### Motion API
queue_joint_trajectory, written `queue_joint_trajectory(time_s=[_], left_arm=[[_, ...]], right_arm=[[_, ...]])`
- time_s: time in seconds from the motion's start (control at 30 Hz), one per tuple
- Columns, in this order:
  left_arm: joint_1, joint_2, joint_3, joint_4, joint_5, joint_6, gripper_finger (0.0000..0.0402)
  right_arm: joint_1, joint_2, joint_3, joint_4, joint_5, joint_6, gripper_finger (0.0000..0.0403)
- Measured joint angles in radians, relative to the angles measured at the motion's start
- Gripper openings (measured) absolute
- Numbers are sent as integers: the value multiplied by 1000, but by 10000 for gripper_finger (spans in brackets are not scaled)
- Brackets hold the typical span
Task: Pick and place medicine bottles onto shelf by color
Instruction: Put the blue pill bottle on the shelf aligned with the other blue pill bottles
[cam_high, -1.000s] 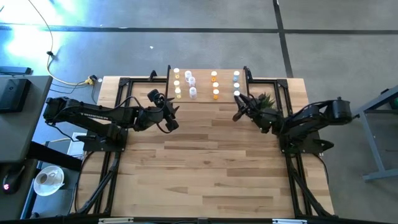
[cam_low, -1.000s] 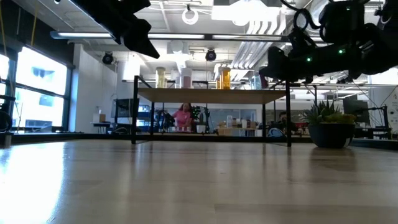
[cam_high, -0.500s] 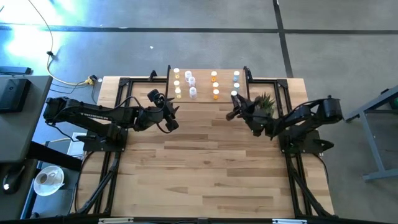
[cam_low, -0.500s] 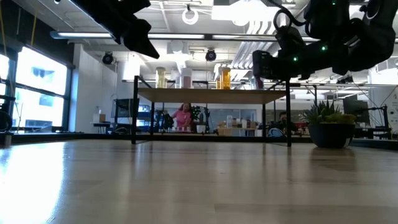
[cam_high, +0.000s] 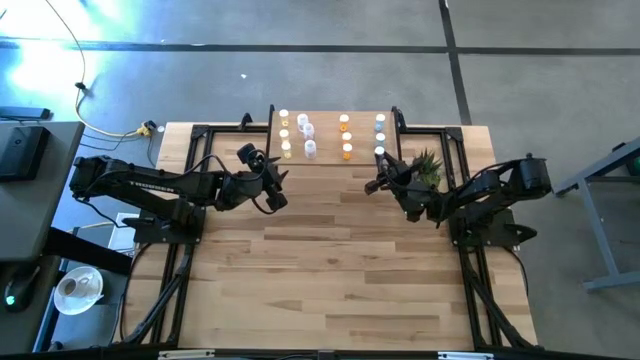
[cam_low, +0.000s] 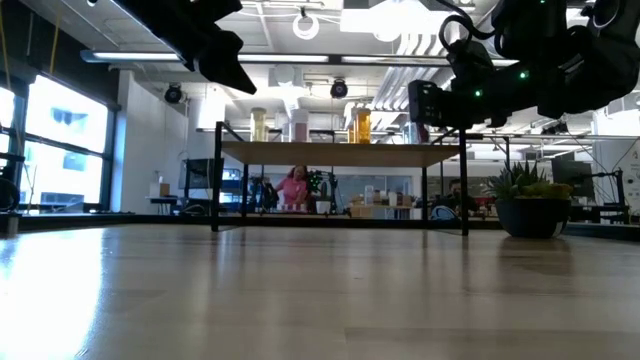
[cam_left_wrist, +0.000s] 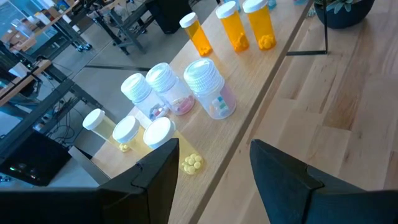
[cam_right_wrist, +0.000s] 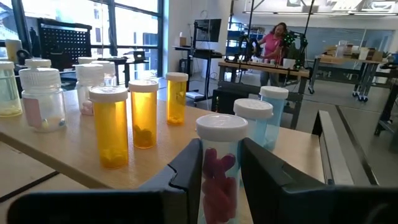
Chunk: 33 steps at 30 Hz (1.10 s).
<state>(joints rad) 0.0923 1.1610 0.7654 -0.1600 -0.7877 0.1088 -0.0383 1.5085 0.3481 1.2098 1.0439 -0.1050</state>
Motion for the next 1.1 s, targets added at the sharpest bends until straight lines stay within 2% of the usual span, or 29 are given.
queue_joint_trajectory(time_s=[0.23, 0.37, 1.1], left_arm=[[0, 0, 0, 0, 0, 0, 188], [0, 0, 0, 0, 0, 0, 188], [0, 0, 0, 0, 0, -1, 188]], right_arm=[[0, 2, -2, -16, 54, 20, 118], [6, 2, -3, -14, 35, 10, 136], [41, 2, -3, 11, 56, -7, 139]])
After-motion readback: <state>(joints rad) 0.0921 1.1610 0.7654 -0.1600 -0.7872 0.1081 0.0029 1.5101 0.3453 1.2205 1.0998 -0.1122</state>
